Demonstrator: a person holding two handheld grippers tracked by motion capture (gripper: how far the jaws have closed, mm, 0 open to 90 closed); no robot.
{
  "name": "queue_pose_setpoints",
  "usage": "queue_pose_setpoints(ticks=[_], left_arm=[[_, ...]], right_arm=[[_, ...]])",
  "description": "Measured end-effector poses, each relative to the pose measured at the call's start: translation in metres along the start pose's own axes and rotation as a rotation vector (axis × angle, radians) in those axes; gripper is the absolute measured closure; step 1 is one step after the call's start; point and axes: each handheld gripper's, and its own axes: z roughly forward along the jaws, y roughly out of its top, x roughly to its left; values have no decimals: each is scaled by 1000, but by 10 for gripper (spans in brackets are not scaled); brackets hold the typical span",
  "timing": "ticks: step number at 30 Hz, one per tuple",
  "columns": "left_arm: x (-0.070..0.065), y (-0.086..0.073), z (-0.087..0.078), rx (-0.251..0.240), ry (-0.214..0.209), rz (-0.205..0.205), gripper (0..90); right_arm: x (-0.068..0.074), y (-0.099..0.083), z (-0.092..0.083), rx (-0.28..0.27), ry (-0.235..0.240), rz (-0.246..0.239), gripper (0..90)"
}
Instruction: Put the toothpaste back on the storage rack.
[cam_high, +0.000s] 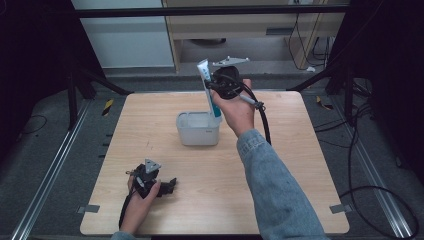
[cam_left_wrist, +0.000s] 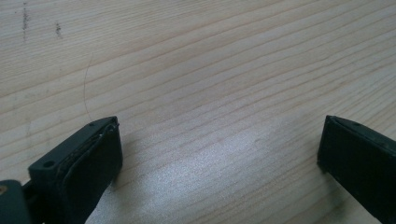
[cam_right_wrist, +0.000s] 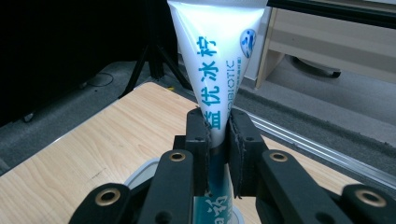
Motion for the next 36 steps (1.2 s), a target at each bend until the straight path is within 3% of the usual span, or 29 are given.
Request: queue_pose_setpoints(ticks=[7,36], left_arm=[[0,0,0,0,-1,1,0],[-1,1,2,-2,-9,8,0]], right_arm=[[1,3,8,-24,-12,22,797],[24,6,49,-121,-53,4,795]])
